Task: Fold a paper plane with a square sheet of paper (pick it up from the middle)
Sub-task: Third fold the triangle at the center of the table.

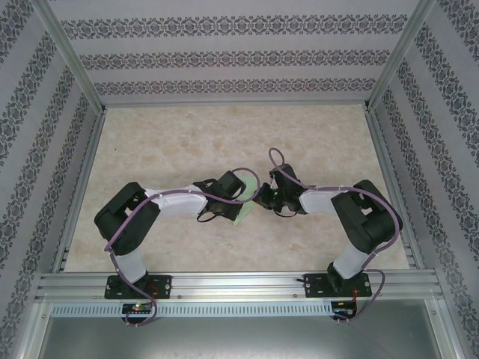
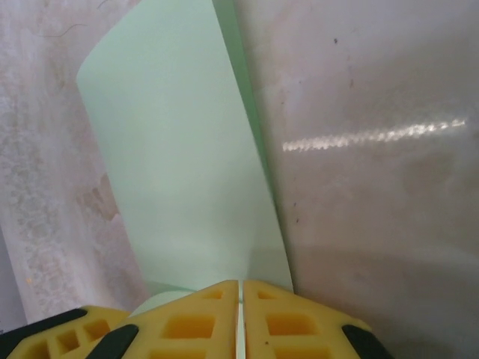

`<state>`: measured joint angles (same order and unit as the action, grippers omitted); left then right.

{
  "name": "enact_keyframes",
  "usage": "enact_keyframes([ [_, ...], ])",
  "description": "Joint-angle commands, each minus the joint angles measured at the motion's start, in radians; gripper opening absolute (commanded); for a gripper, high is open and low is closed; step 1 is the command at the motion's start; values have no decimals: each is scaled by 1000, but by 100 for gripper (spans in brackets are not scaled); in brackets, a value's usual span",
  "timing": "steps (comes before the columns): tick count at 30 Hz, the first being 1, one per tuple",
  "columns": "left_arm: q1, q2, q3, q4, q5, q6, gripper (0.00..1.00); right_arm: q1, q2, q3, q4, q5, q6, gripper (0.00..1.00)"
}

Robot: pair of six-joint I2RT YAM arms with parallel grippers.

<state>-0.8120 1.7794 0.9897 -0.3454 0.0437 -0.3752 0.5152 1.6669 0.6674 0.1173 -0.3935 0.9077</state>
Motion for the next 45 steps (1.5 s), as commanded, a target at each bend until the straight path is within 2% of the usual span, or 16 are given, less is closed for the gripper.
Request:
enact_keyframes([
  [1, 5, 20, -8, -69, -6, 1, 2, 6, -61, 46, -30, 13, -37, 11],
  [11, 5, 17, -1, -70, -11, -3, 3, 20, 104, 129, -6, -18, -46, 11],
  [17, 5, -5, 11, -87, -13, -7, 6, 19, 168, 101, 17, 10, -50, 10],
  [23, 5, -79, 29, -123, -42, -30, 19, 19, 171, 99, -4, 18, -65, 10],
  [25, 5, -121, 36, -145, -74, -44, 31, 20, 173, 102, -1, 12, -67, 10],
  [28, 9, -171, 42, -168, -109, -58, 36, 20, 179, 109, -5, 7, -64, 10],
  [31, 11, -209, 57, -194, -111, -67, 35, 21, 181, 113, -2, 4, -60, 10],
  [35, 9, -241, 71, -170, -21, -100, 25, 25, 183, 119, -5, 5, -57, 10],
  [42, 7, -197, 79, -29, 225, -166, 20, 26, 185, 117, -6, 13, -48, 10],
  [45, 5, -151, 65, 10, 240, -194, 19, 26, 190, 124, -14, 13, -52, 10],
])
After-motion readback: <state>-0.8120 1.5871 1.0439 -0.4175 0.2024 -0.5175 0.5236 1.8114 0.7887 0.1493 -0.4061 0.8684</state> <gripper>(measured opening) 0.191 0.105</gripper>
